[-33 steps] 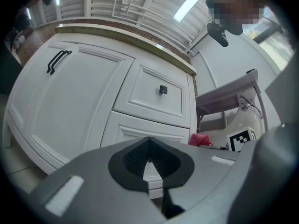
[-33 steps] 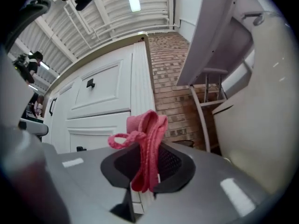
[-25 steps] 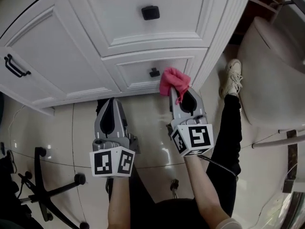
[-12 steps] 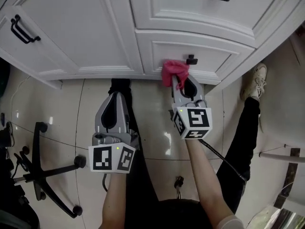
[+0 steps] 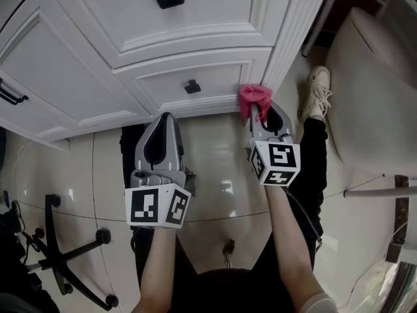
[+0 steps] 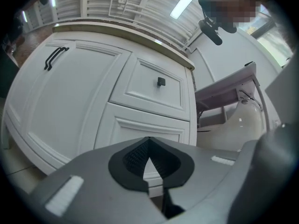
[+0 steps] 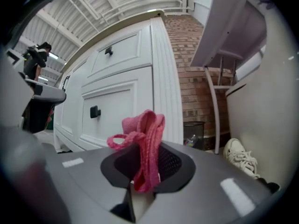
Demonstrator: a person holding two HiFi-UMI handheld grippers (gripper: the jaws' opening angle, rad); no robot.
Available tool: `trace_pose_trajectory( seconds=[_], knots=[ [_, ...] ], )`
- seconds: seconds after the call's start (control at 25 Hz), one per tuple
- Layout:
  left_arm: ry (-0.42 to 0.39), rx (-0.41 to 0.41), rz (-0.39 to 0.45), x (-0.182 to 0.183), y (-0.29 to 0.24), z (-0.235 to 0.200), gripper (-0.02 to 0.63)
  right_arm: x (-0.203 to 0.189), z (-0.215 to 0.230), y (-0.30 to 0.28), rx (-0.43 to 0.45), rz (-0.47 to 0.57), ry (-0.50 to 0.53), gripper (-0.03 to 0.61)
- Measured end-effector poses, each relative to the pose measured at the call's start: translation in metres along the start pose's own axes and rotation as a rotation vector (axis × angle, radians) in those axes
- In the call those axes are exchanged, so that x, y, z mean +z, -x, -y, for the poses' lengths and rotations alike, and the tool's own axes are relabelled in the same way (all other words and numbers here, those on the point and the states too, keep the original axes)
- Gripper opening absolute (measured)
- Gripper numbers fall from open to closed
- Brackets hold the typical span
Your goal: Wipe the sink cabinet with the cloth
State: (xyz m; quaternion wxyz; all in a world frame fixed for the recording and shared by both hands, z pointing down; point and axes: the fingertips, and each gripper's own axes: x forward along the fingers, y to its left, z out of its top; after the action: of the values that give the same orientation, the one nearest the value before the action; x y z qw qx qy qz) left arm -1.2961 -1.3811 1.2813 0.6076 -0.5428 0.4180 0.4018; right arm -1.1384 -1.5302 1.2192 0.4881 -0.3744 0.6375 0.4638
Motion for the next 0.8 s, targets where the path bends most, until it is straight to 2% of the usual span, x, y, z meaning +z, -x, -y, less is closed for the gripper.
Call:
trace_pose_trajectory(
  seconds=[0.12,0.2,0.28,0.44,0.52,0.64,0.8],
  knots=[
    [-0.008,-0.011,0.007,0.014,0.006,0.016,0.015,0.019,0.006,0.018,-0.022,0.001,-0.026,0.063],
    [0.005,0.006,0.010,0.028,0.020,0.022,0.015,0.045,-0.008,0.045,-0.006,0.014,-0.045,0.063],
    [0.022,0.035,0.001,0.039,0.041,0.025,0.015,0.069,-0.032,0.086,0.029,0.014,-0.095,0.063],
    [-0.021,0.037,-0.003,0.057,0.085,0.041,0.015,0.089,-0.094,0.175,0.140,0.012,-0.210,0.063],
    [-0.013,0.040,0.015,0.068,0.108,0.047,0.015,0.093,-0.121,0.204,0.179,0.027,-0.166,0.063],
    [0.039,0.068,0.030,0.079,0.139,0.051,0.015,0.114,-0.132,0.218,0.165,0.090,-0.040,0.063],
    [0.012,0.039,0.063,0.099,0.162,0.060,0.015,0.146,-0.124,0.236,0.133,0.160,-0.057,0.063]
  ],
)
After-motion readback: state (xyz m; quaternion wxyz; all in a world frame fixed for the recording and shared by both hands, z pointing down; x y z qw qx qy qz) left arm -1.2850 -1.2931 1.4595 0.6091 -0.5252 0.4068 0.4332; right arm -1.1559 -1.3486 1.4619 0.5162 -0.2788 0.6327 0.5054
